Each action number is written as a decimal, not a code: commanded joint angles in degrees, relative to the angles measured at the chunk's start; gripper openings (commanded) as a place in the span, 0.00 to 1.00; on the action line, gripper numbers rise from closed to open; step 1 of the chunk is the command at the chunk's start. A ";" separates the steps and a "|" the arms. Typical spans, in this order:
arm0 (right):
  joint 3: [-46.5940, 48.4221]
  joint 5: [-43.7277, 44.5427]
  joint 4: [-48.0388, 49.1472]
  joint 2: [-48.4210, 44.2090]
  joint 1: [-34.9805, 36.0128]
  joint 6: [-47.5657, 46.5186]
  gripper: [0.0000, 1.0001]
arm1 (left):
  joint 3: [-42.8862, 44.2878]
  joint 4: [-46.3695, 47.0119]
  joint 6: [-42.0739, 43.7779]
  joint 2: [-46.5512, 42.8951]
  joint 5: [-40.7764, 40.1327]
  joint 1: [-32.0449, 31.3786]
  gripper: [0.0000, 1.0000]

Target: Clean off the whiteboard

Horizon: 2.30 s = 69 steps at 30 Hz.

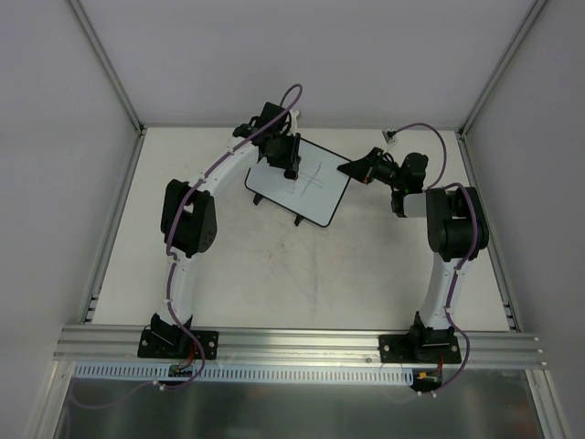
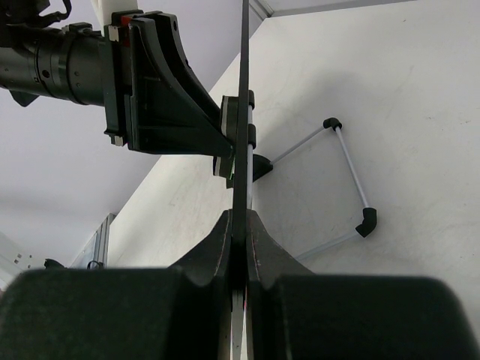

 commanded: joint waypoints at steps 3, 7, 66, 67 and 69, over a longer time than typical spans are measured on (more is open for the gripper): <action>0.95 -6.94 9.17 -4.44 1.86 -0.94 0.00 | -2.63 5.11 0.52 1.63 1.79 -0.62 0.00; 1.03 -6.94 9.17 -4.35 1.86 -0.85 0.00 | -7.82 6.08 -0.18 0.49 2.15 -0.79 0.00; 1.82 -8.88 11.54 -3.03 2.22 2.22 0.00 | -2.82 10.13 1.67 -0.75 0.03 1.49 0.00; 1.91 -8.96 11.54 -3.03 2.22 2.23 0.00 | -3.87 10.12 1.58 -0.75 0.21 1.58 0.00; 2.00 -8.97 11.54 -3.03 2.21 2.31 0.00 | -5.19 10.21 1.40 -0.83 0.91 1.67 0.00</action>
